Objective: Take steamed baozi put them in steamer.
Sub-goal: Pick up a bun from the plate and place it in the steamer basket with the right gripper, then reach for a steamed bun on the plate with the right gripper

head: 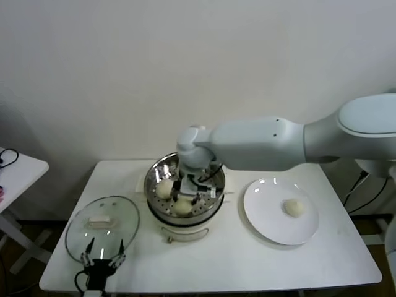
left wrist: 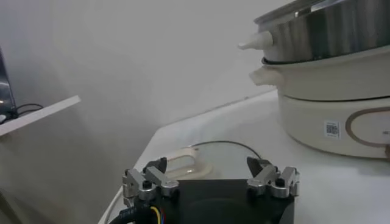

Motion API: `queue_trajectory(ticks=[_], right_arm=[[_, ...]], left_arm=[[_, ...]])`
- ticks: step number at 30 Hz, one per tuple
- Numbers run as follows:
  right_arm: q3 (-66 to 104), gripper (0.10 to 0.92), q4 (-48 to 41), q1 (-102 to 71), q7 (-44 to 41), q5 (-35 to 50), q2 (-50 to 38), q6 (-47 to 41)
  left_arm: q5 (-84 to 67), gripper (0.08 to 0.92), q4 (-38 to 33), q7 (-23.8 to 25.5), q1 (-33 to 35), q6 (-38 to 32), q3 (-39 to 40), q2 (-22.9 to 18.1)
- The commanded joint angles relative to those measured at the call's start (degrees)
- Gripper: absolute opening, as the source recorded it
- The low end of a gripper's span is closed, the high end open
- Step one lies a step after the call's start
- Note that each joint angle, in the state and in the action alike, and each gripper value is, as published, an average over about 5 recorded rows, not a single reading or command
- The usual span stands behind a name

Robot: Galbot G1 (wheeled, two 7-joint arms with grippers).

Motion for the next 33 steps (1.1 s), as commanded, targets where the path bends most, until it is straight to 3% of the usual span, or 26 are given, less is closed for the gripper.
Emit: queue_trajectory(ticks=[1,12,18,23,29,33], right_arm=[[0.2,0.573,-0.9,-2.2,0.3,-3.0,0.8,0.1],[0.5,0.604,-1.2,-1.9,-0.1,-2.5,0.9,0.1],[0.7,0.716,-1.7,-1.2,-1.2,-0.5,1.0,0.7],[0.8,0.813,-1.1,0.7,-3.3,5.1,0.3,-0.2],[0.5,0.823,0.3,6.0,-6.9,8.8,-3.4,-0.9],[-3.0,0.823,0.3,12.0,-11.1,17.1,-8.9,-4.5]], left_arm=[[0.0,0.823,0.1,0.0,0.0,-0.1,0.0,0.0],[-0.1,0.823,0.0,0.0,0.0,-0.1,0.0,-0.1],[0.0,0.823,0.0,0.0,0.1,-0.2,0.0,-0.2],[0.0,0.823,-0.3,0.1,0.3,-0.1,0.0,-0.2],[0.0,0.823,-0.6,0.1,0.6,-0.2,0.0,-0.1],[0.1,0.823,-0.8,0.1,0.7,-0.1,0.1,0.0]])
